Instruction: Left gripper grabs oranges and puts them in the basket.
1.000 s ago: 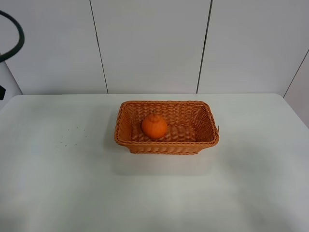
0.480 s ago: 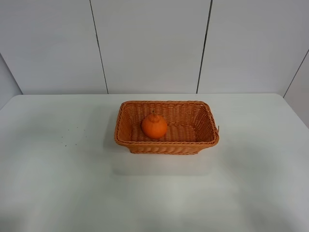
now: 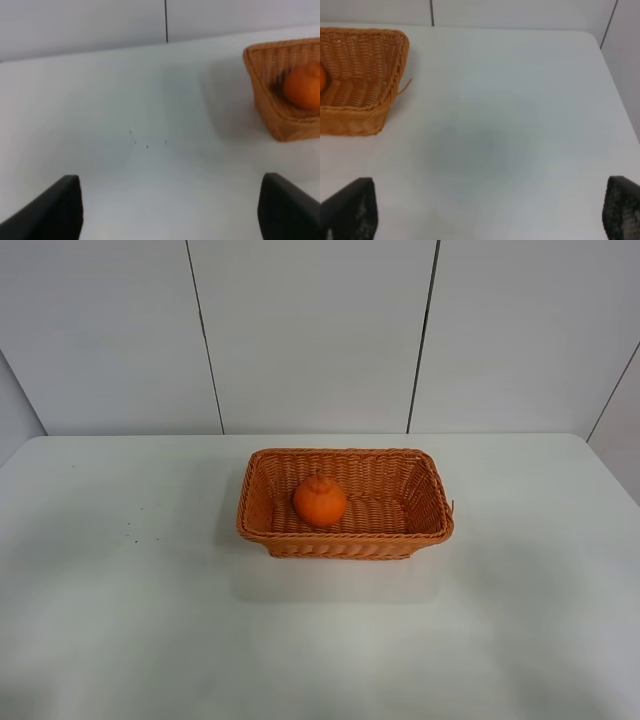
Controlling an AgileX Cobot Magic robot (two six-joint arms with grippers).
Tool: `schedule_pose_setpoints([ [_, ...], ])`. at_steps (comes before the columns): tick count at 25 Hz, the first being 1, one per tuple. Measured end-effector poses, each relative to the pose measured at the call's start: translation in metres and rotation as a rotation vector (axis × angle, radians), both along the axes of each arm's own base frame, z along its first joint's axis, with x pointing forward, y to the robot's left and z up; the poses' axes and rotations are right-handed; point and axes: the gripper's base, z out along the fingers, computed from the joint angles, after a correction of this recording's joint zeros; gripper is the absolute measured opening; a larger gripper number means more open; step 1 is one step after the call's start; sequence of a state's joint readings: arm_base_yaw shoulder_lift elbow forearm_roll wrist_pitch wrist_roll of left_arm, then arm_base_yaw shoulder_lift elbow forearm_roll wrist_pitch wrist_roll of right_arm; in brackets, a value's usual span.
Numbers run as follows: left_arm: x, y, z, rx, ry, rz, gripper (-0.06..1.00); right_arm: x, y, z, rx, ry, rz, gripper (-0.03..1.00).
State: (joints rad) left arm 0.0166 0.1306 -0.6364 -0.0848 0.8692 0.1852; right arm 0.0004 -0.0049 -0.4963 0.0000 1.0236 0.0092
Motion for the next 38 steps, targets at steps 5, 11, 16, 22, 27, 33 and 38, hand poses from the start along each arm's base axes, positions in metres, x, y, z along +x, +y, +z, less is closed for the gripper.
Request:
schedule_pose_setpoints([
  [5,-0.012,-0.003,-0.002,-0.023,-0.039,-0.019,0.82,0.0,0.0,0.0,0.0,0.0,0.0,0.69],
  [11,-0.022,-0.005,-0.011,-0.036,-0.033,-0.036,0.82,0.0,0.0,0.0,0.0,0.0,0.0,0.69],
  [16,-0.024,-0.006,-0.021,-0.046,0.007,-0.045,0.81,0.0,0.0,0.0,0.0,0.0,0.0,0.69],
  [22,-0.023,-0.006,-0.023,-0.044,0.014,-0.046,0.79,0.0,0.0,0.0,0.0,0.0,0.0,0.69],
  [27,-0.023,0.002,-0.024,0.029,0.023,0.014,0.78,0.0,0.0,0.0,0.0,0.0,0.0,0.69],
  [33,-0.015,0.007,-0.044,-0.003,0.117,0.087,0.78,0.0,0.0,0.0,0.0,0.0,0.0,0.69],
  [38,-0.014,0.008,-0.055,-0.01,0.184,0.111,0.78,0.0,0.0,0.0,0.0,0.0,0.0,0.69],
])
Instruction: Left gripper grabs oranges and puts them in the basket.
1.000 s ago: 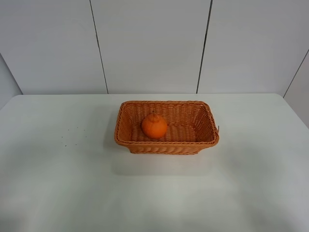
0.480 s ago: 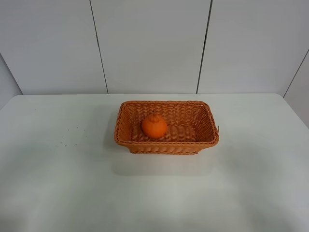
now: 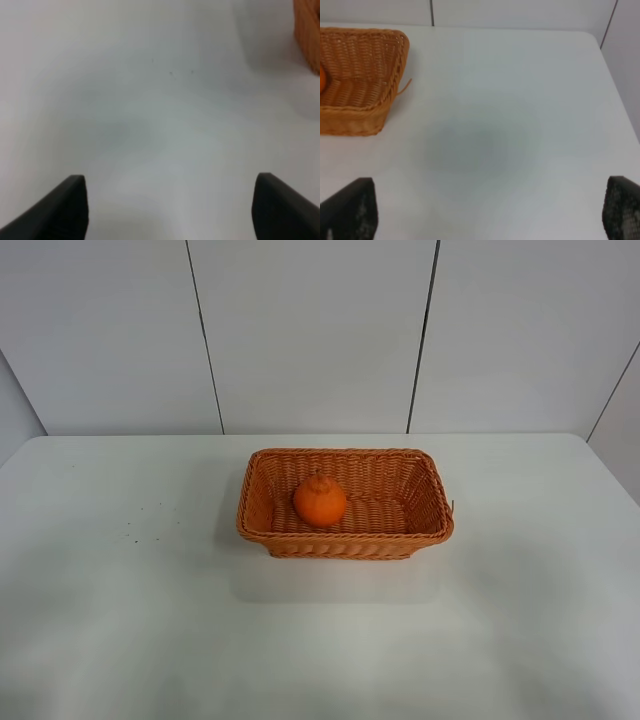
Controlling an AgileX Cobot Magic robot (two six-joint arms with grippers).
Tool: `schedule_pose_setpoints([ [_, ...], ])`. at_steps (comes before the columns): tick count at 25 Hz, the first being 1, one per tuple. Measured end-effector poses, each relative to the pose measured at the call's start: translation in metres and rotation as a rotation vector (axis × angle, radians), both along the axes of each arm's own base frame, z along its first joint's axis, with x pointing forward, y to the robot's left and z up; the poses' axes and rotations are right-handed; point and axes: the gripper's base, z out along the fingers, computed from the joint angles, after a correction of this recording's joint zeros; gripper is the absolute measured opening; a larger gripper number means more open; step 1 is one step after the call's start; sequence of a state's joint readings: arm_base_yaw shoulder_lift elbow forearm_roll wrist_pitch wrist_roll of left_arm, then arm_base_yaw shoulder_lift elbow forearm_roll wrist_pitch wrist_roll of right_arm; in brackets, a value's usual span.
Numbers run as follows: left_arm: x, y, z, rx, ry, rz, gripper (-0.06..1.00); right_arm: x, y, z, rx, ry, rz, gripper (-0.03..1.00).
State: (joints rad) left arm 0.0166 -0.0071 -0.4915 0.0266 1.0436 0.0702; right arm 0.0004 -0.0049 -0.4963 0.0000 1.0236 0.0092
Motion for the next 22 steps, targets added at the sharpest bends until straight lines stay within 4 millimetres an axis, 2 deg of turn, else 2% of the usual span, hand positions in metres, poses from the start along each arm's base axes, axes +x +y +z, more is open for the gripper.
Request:
schedule_pose_setpoints([
  [22,0.0002,0.0018,-0.0009,-0.012,0.003,0.031,0.79,0.0,0.0,0.0,0.0,0.0,0.0,0.69],
])
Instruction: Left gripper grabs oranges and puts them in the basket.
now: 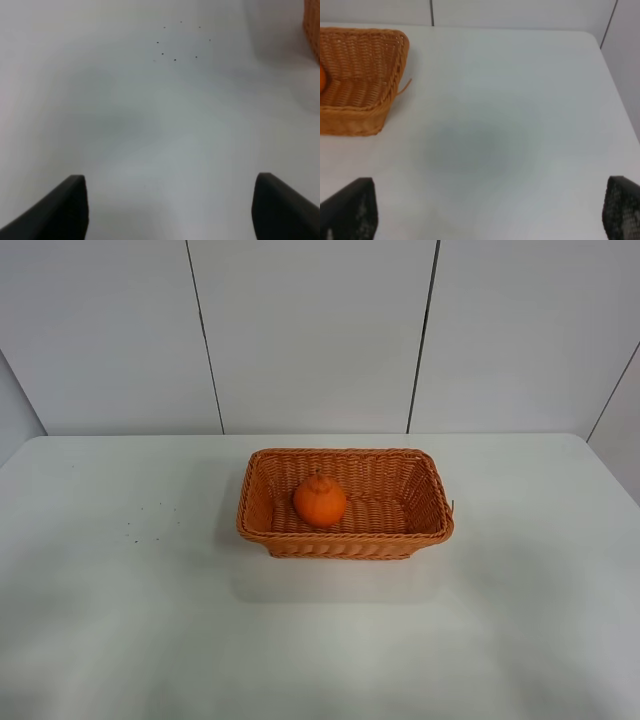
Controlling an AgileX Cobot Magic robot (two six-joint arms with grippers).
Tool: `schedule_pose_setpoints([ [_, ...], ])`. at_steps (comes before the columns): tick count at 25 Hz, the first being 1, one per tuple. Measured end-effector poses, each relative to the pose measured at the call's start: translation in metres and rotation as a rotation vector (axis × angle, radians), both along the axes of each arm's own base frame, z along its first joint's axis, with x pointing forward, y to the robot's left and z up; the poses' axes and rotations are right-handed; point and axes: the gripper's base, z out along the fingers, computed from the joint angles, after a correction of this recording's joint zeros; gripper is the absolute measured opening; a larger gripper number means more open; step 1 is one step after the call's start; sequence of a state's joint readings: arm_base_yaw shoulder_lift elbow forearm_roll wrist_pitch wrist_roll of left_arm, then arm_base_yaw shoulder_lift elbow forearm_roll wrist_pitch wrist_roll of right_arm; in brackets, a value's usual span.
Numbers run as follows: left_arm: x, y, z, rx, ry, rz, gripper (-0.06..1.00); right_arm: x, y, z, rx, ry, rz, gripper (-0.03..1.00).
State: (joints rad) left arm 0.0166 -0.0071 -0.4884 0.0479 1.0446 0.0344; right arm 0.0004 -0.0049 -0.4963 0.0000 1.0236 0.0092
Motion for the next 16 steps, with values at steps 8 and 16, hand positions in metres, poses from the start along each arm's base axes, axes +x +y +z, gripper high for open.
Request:
schedule_pose_setpoints([
  [8,-0.0003,0.0047,0.0003,-0.012,-0.005,0.07,0.98,0.0,0.0,0.0,0.0,0.0,0.0,0.69],
  [16,-0.0005,0.0073,0.0006,-0.015,-0.009,0.106,0.99,0.0,0.0,0.0,0.0,0.0,0.0,0.69],
])
